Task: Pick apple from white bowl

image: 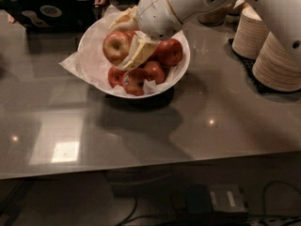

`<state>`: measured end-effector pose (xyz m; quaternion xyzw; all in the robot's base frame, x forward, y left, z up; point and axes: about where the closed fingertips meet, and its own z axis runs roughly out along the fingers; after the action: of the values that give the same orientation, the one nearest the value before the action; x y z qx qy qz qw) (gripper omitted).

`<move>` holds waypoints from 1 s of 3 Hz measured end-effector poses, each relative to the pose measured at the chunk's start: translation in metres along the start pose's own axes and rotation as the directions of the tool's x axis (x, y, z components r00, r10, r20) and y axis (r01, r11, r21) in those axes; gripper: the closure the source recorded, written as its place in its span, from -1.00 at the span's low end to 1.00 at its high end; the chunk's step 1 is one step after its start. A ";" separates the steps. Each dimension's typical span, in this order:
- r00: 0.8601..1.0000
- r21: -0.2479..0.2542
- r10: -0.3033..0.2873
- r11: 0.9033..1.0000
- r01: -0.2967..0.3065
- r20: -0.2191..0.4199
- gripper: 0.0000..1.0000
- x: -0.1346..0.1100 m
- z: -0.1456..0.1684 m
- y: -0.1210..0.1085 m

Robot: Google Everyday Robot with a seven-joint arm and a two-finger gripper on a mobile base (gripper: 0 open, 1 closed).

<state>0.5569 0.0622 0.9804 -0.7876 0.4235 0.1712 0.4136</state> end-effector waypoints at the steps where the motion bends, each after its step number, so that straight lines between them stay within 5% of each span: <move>1: 0.999 0.074 -0.007 0.997 0.005 0.032 1.00 -0.004 -0.026 -0.003; 2: 0.995 0.165 0.008 0.986 -0.024 0.099 1.00 0.001 -0.063 0.003; 3: 0.992 0.204 0.060 0.976 -0.082 0.114 1.00 0.000 -0.094 0.017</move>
Offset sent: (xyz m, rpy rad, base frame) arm -0.0121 -0.1067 0.0601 0.3278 -0.0565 -0.1253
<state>0.5356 -0.0177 1.0285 -0.7139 0.4442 0.1827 0.5095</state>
